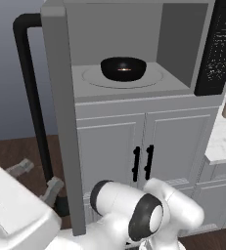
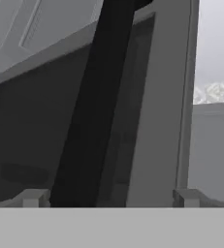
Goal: Open the microwave, place the bowl with waffle inside the microwave, then close the microwave door and turn it on.
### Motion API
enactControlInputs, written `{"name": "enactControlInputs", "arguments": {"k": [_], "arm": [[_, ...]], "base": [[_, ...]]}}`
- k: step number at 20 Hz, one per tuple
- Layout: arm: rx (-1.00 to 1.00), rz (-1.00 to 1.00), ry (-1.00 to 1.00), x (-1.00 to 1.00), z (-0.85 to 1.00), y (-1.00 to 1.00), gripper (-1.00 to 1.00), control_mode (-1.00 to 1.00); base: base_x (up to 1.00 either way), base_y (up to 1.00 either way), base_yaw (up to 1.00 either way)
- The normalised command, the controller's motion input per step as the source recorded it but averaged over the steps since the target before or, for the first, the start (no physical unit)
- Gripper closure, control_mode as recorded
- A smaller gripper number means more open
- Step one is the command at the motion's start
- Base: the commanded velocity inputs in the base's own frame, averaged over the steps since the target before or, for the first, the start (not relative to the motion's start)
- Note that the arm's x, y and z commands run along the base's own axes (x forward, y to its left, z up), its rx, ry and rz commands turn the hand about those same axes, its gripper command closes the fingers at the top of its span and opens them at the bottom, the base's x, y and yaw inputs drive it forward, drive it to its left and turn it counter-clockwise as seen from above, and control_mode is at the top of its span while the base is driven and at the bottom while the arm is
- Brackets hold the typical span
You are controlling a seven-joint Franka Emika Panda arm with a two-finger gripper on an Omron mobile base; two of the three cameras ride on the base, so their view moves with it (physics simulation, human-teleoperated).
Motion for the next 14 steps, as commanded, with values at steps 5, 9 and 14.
{"name": "enactControlInputs", "arguments": {"k": [5, 9, 14], "arm": [[0.09, -0.23, 0.03, 0.0, 0.0, -0.65, -1.0, -1.0], [0.06, -0.2, 0.08, 0.11, 0.0, -0.52, -1.0, -1.0], [0.01, -0.11, 0.14, 0.26, 0.0, -0.26, -1.0, -1.0]], "base": [[0.0, 0.0, 0.0], [0.0, 0.0, 0.0], [0.0, 0.0, 0.0]]}}
